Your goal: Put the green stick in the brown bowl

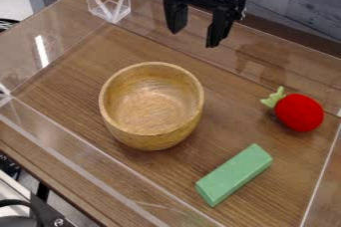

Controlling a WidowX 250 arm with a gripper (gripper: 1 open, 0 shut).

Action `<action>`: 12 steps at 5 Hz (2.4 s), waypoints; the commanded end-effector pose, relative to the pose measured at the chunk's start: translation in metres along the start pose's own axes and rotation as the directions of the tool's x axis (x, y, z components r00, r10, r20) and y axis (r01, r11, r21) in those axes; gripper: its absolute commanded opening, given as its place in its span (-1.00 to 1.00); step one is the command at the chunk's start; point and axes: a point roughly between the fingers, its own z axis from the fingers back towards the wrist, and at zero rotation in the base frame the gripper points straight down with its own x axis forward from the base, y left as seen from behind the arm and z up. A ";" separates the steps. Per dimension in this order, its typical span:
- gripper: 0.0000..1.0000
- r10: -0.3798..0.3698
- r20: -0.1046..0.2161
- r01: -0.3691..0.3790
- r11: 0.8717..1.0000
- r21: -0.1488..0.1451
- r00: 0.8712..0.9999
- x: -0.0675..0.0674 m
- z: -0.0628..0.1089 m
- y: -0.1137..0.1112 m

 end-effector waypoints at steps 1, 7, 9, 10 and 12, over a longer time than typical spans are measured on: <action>1.00 -0.002 -0.029 0.001 1.000 -0.007 1.000 -0.006 -0.013 -0.007; 1.00 -0.205 0.027 0.205 0.979 -0.012 0.978 -0.090 -0.080 -0.115; 1.00 -0.192 0.058 0.193 0.981 -0.013 0.980 -0.089 -0.087 -0.120; 1.00 -0.180 0.071 0.181 0.983 -0.014 0.981 -0.081 -0.092 -0.127; 1.00 -0.171 0.076 0.172 0.985 -0.017 0.982 -0.073 -0.092 -0.125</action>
